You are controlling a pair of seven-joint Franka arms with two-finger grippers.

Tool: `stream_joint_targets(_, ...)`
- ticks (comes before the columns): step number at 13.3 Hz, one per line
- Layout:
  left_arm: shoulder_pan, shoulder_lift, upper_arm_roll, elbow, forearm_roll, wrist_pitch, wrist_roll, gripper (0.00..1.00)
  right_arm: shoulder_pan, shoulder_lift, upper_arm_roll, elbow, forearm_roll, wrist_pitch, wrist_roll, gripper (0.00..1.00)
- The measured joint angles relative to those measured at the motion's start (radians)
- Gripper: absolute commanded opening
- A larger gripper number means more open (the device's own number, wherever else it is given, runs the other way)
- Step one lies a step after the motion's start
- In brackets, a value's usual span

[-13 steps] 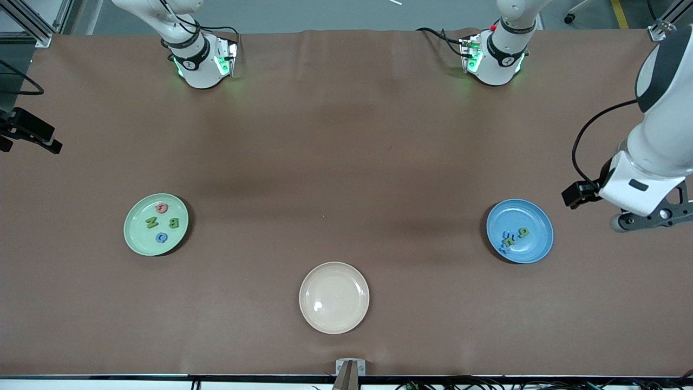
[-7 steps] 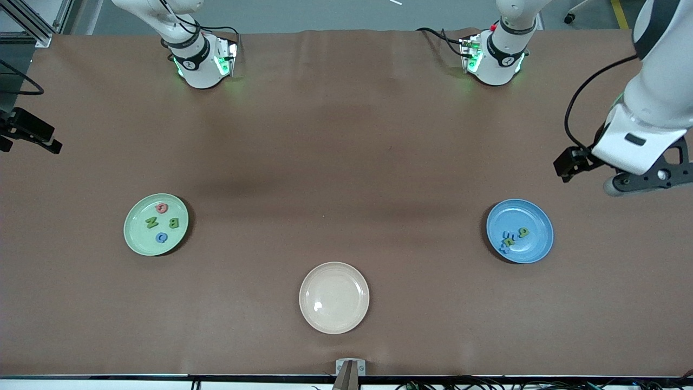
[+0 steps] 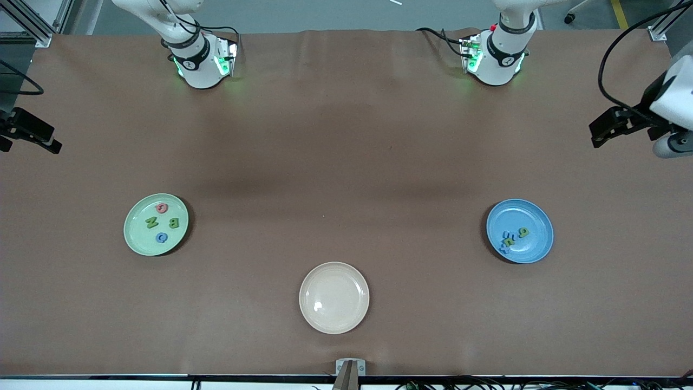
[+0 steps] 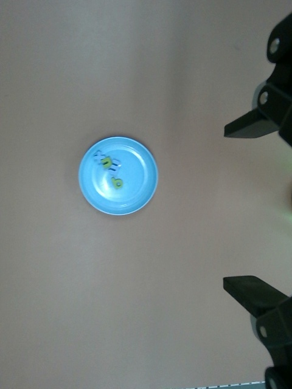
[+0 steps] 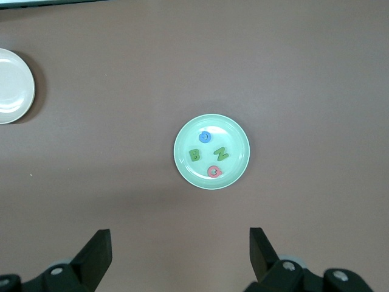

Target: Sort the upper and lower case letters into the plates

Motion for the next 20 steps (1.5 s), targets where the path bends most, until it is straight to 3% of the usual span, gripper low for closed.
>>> stream_joint_targets(2,-0.028,-0.018,0.083,-0.015,-0.062,-0.018,0.041,1.00,0.000,0.000,0.000,0.000,0.000,0.000,0.000,1.00)
stream_joint_targets(9,-0.083,-0.208,0.173,-0.236,-0.098,0.033,0.087,1.00,0.000,0.000,0.000,0.001,-0.001,0.000,0.000,1.00)
stream_joint_targets(12,-0.123,-0.265,0.181,-0.298,-0.082,0.063,0.092,1.00,0.000,0.000,0.001,0.001,-0.001,0.000,0.000,1.00)
stream_joint_targets(20,-0.143,-0.270,0.188,-0.344,-0.085,0.123,0.091,1.00,0.000,0.000,0.001,0.001,-0.001,0.000,0.000,1.00)
